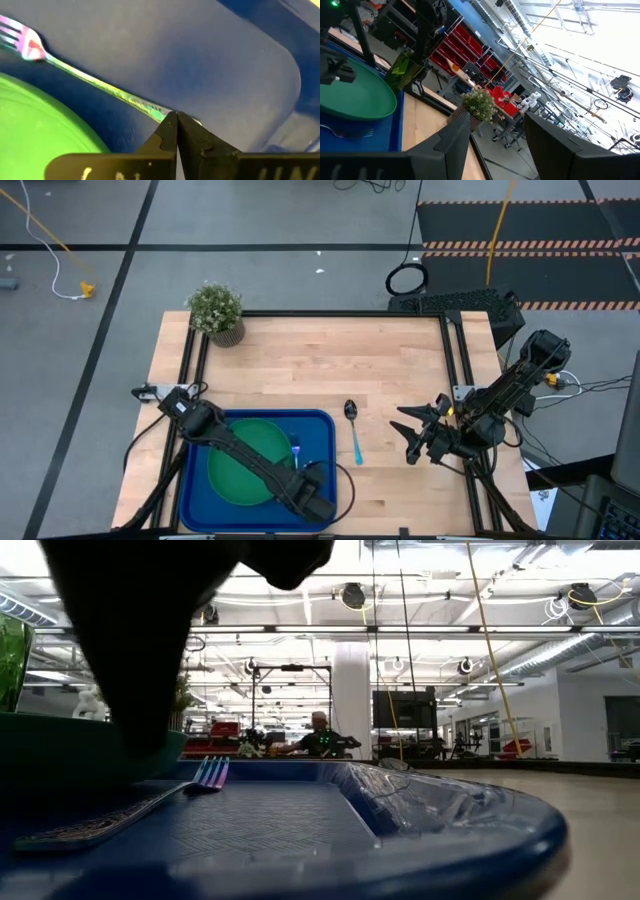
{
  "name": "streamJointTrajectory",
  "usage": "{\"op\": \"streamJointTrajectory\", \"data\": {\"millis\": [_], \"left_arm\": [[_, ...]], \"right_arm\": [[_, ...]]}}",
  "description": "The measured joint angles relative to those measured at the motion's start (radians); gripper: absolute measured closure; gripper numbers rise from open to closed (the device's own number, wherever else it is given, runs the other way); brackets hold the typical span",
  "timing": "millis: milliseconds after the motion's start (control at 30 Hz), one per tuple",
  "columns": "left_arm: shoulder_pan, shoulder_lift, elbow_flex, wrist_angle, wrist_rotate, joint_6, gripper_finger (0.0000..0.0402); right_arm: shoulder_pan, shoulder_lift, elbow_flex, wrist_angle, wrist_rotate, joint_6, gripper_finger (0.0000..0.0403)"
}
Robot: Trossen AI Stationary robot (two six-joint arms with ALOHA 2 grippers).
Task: Pick and place plate/cup/fork/spoon on tray
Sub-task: Put the blue fork to the right of the green plate on the dark blue tray
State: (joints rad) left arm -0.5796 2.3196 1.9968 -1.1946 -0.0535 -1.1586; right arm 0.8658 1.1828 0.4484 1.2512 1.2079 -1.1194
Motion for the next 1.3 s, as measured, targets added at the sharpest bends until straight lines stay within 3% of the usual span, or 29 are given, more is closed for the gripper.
{"op": "streamJointTrajectory", "data": {"millis": [667,1300], "left_arm": [[-0.059,0.028,-0.002,0.073,-0.019,-0.03,0.0399],[-0.042,0.044,-0.001,-0.004,-0.013,0.124,0.04]], "right_arm": [[0.0,0.0,0.0,0.001,-0.001,0.0,0.022],[0.0,0.0,0.0,0.001,-0.002,0.0,0.022]]}}
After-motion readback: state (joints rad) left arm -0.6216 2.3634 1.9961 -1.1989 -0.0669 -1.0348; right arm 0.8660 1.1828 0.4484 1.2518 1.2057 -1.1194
